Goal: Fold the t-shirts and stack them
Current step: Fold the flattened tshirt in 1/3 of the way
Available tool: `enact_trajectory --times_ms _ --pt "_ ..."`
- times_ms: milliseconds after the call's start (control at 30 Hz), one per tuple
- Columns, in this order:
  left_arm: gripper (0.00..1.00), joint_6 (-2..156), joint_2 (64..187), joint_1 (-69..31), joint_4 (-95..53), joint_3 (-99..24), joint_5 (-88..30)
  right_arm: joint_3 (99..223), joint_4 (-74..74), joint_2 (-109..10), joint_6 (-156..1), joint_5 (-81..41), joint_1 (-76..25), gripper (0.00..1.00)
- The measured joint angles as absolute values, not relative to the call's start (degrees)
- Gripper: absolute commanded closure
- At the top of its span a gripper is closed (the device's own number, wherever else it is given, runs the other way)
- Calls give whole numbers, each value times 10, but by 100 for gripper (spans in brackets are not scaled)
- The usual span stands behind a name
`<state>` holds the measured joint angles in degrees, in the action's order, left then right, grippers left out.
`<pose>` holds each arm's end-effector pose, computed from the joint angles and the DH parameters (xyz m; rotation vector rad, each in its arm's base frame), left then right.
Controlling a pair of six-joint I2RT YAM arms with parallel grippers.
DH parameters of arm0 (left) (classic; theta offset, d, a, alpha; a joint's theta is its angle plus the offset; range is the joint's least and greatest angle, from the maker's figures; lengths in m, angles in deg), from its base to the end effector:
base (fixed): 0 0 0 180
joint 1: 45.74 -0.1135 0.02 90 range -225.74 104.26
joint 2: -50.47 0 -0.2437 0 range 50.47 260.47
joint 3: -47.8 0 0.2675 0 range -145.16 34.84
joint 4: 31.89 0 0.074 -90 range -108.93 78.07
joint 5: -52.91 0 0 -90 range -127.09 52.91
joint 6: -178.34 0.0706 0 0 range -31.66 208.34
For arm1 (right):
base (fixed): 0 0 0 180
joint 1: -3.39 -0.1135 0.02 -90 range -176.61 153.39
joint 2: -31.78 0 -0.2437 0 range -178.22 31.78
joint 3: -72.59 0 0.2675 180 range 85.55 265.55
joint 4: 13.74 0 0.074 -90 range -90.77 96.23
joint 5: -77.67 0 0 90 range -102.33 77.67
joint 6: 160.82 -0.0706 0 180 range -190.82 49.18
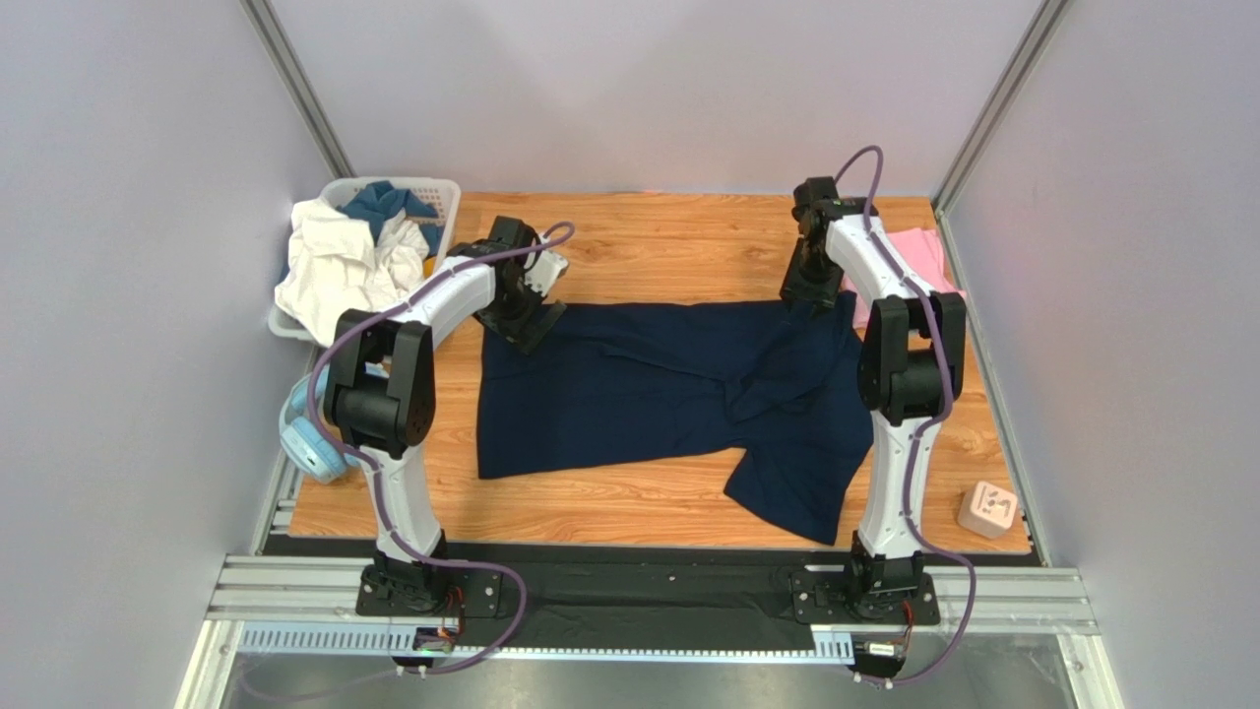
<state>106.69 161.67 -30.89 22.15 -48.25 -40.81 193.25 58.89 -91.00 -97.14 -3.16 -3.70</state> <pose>0.4049 -0.1026 0.1358 0.7780 2.6676 0.1058 0.4550 0.0452 0.1699 0.5043 2.7943 -0.1088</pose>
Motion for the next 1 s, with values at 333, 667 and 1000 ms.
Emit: enact_trajectory --times_ms 333,667,1000 --pt "1 1061 1617 -309 251 -525 -373 1955 611 -994 -980 -24 -36 65" --pt "1 1060 1632 -309 258 -526 -371 2027 648 -1041 -980 13 -18 64" --pt "1 1052 1656 -309 259 -531 -371 1992 617 -1023 -978 -10 -11 65"
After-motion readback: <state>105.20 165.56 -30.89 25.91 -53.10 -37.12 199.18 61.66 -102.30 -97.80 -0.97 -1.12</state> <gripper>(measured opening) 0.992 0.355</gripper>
